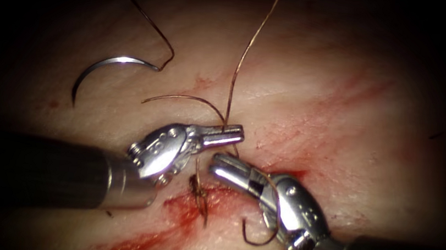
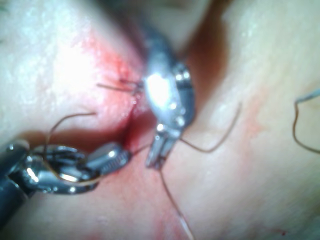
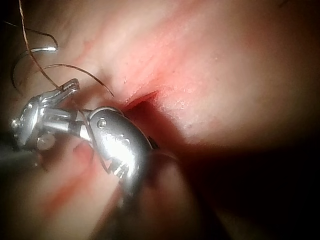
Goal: Wound Closure
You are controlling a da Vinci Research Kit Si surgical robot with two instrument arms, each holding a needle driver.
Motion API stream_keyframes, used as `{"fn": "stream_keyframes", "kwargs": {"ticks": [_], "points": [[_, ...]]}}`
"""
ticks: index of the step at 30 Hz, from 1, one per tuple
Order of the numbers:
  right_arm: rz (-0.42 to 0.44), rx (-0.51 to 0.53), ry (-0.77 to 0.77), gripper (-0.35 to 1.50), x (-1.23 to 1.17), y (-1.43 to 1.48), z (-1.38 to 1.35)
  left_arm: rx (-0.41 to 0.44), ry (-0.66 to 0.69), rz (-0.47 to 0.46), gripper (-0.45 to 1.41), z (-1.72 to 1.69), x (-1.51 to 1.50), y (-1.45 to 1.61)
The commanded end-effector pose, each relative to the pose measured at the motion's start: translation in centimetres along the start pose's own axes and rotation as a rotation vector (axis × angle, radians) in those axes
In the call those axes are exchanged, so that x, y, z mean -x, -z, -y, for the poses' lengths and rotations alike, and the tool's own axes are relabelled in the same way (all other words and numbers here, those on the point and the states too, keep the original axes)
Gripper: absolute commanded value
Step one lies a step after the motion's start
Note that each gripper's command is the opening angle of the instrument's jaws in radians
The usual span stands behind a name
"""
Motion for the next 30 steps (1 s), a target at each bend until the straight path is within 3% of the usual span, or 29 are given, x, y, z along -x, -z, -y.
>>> {"fn": "stream_keyframes", "kwargs": {"ticks": [1, 12, 22, 27, 30], "points": [[-0.009, -0.001, -0.014, -0.35, 0.06, -0.04, 0.06, -0.003, -0.017, 0.002, -0.45, -0.03, 0.08, -0.01], [-0.004, 0.200, -0.006, -0.30, -0.06, 0.12, -0.11, -0.042, -0.042, 0.014, -0.45, -0.32, 0.09, 0.41], [0.054, 0.305, 0.043, 0.93, -0.06, 0.04, -0.10, -0.012, -0.079, 0.021, -0.45, -0.90, -0.04, 0.33], [0.178, 0.290, 0.066, 1.25, 0.12, -0.14, -0.03, 0.018, -0.090, 0.029, -0.45, -1.11, -0.24, 0.13], [0.215, 0.268, 0.074, 1.26, 0.23, -0.21, 0.01, 0.035, -0.080, 0.026, -0.45, -1.13, -0.33, 0.01]]}}
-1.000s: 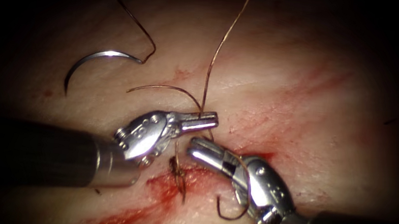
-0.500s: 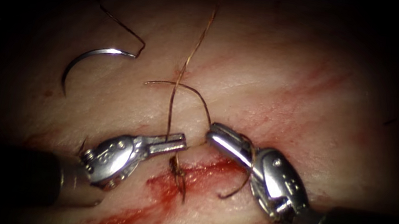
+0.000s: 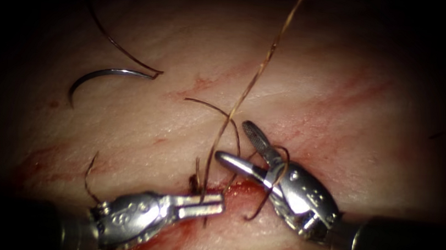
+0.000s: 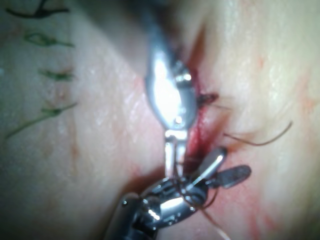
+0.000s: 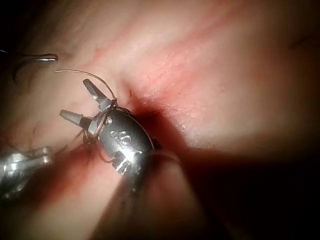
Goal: Wound Closure
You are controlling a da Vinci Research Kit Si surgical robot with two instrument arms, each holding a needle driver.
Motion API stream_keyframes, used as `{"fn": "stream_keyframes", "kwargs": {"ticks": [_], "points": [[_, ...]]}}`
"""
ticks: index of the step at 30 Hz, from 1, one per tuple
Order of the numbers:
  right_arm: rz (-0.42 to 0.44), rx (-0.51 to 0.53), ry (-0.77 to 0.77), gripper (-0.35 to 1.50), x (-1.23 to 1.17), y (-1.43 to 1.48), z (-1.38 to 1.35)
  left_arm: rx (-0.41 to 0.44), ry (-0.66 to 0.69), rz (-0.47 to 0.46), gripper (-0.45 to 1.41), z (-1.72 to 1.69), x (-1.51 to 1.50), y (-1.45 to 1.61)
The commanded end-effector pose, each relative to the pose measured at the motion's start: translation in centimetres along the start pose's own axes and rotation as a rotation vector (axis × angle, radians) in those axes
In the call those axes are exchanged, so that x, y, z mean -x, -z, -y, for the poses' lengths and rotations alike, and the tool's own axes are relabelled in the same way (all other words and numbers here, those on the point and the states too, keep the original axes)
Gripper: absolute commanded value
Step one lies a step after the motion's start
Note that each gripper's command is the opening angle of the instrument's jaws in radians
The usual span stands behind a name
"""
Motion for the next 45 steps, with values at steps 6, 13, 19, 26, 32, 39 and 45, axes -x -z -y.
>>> {"fn": "stream_keyframes", "kwargs": {"ticks": [6, 13, 19, 26, 32, 39, 45], "points": [[0.054, -0.037, 0.023, 1.26, 0.16, -0.11, 0.15, 0.024, 0.021, 0.007, -0.16, 0.04, -0.02, -0.23], [0.090, -0.087, 0.049, 1.21, 0.26, -0.17, 0.24, 0.013, 0.138, 0.056, 0.96, 0.34, -0.30, -0.35], [0.097, -0.099, 0.054, 1.21, 0.32, -0.22, 0.28, 0.001, 0.186, 0.122, 1.14, 0.42, -0.48, -0.35], [0.097, -0.099, 0.054, 1.20, 0.32, -0.22, 0.24, 0.025, 0.209, 0.243, 1.09, 0.32, -0.72, -0.19], [0.100, -0.100, 0.054, 1.20, 0.33, -0.23, 0.24, 0.024, 0.149, 0.301, 1.06, 0.20, -1.02, 0.01], [0.100, -0.101, 0.060, 1.20, 0.33, -0.22, 0.24, 0.030, 0.099, 0.342, 0.99, 0.15, -1.33, 0.10], [0.100, -0.102, 0.060, 1.20, 0.33, -0.22, 0.24, 0.033, 0.067, 0.367, 0.96, 0.09, -1.40, 0.11]]}}
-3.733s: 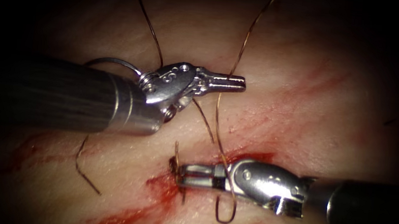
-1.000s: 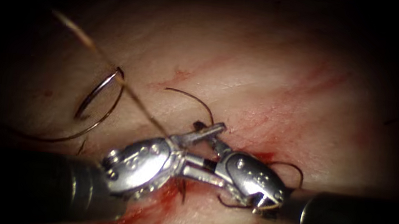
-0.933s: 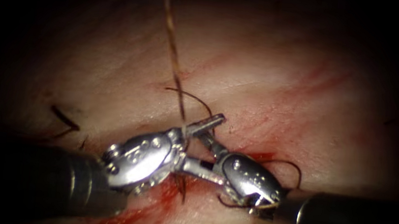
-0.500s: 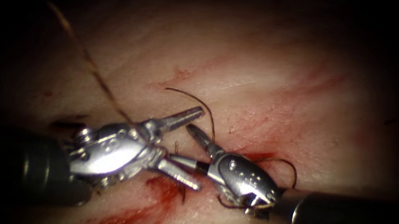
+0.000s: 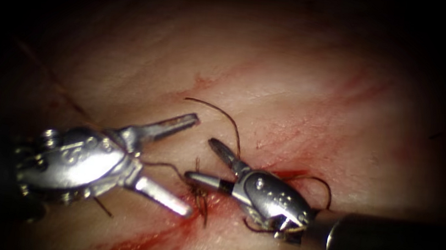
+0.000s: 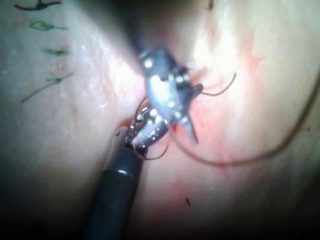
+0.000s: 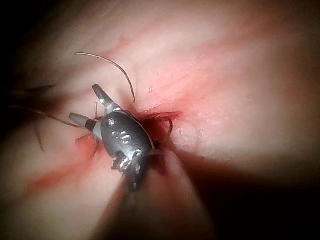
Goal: Wound Closure
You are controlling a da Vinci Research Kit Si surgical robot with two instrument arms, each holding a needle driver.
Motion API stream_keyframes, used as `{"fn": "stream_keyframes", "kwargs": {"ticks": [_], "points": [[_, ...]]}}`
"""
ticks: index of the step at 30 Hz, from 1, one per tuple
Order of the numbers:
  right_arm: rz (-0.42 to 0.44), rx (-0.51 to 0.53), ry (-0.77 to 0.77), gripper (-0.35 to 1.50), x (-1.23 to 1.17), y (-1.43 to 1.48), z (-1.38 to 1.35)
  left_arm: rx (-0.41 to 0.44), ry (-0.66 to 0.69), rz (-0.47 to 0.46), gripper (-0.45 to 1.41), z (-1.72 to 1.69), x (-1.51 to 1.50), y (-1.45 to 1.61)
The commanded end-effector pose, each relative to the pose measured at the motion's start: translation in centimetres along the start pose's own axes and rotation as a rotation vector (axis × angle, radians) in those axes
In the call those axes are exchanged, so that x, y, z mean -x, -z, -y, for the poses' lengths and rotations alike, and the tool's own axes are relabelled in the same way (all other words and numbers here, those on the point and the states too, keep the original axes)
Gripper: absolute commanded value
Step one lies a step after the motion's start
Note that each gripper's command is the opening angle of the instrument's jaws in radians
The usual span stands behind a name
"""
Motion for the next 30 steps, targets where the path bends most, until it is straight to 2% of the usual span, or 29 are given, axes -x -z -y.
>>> {"fn": "stream_keyframes", "kwargs": {"ticks": [1, 4, 8, 13, 22, 27, 30], "points": [[-0.001, -0.003, -0.003, 1.20, 0.07, -0.05, 0.06, 0.003, -0.008, 0.005, 0.93, -0.02, 0.06, -0.05], [-0.001, -0.003, -0.003, 1.20, 0.07, -0.05, 0.06, 0.006, -0.047, 0.043, 0.79, -0.07, 0.06, 0.01], [-0.001, -0.004, -0.003, 1.20, 0.07, -0.05, 0.07, -0.013, -0.080, 0.098, 0.79, -0.08, 0.07, 0.10], [-0.001, -0.005, -0.003, 1.20, 0.07, -0.05, 0.07, -0.083, -0.130, 0.187, 0.79, -0.04, 0.08, 0.29], [-0.001, -0.005, -0.003, 1.20, 0.07, -0.04, 0.08, -0.129, -0.171, 0.241, 0.74, -0.02, 0.09, 0.44], [-0.001, -0.006, -0.003, 1.20, 0.07, -0.04, 0.07, -0.124, -0.189, 0.248, 0.59, -0.07, 0.10, 0.56], [-0.001, -0.005, -0.003, 1.20, 0.07, -0.04, 0.07, -0.118, -0.202, 0.259, 0.42, -0.09, 0.11, 0.64]]}}
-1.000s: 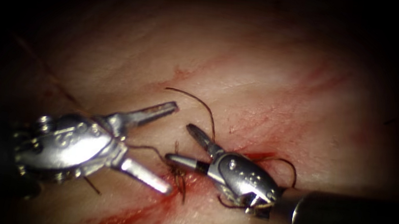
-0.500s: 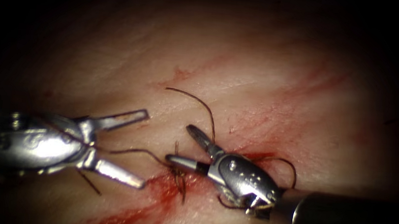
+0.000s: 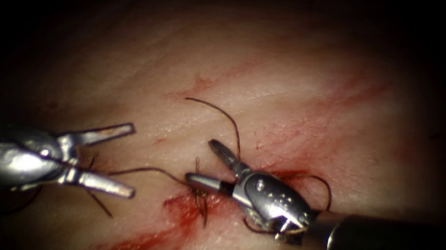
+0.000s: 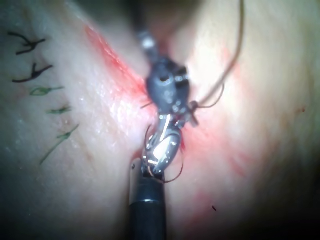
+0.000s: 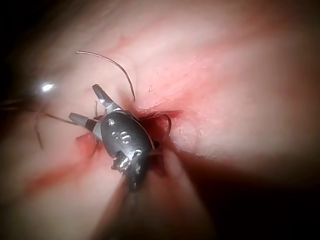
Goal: Wound Closure
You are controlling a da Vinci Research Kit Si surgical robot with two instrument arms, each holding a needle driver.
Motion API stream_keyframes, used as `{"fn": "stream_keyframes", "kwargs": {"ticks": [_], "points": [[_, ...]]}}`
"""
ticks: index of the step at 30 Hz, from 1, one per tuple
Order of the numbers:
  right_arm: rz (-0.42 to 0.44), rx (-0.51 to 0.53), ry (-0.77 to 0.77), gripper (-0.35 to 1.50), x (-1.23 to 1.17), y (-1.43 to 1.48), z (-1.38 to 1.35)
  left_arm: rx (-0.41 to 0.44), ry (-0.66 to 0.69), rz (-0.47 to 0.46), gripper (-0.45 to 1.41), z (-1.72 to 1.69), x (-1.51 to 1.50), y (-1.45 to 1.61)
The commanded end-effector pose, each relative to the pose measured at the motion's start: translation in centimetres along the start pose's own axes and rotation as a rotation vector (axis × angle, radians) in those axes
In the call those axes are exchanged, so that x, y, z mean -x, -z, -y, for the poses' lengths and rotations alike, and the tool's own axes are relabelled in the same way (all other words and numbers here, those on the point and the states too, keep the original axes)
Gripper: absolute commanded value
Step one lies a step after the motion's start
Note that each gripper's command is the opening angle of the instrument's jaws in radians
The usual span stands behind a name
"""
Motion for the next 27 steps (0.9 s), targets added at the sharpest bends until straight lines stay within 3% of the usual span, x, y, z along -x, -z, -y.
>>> {"fn": "stream_keyframes", "kwargs": {"ticks": [1, 8, 11, 23, 27], "points": [[0.000, -0.003, -0.003, 1.20, 0.07, -0.06, 0.05, 0.005, -0.004, 0.006, 0.39, -0.03, 0.05, -0.05], [0.000, -0.003, -0.003, 1.20, 0.07, -0.06, 0.06, 0.021, -0.022, 0.036, 0.09, -0.03, 0.11, 0.10], [0.000, -0.003, -0.003, 1.20, 0.07, -0.06, 0.06, 0.023, -0.023, 0.042, -0.45, -0.04, 0.12, 0.12], [0.000, -0.004, -0.003, 1.18, 0.07, -0.04, 0.06, 0.027, -0.019, 0.085, -0.45, -0.20, -0.11, 0.06], [-0.008, -0.046, -0.009, 1.18, 0.00, 0.00, 0.09, 0.042, -0.013, 0.076, -0.45, -0.11, -0.15, 0.02]]}}
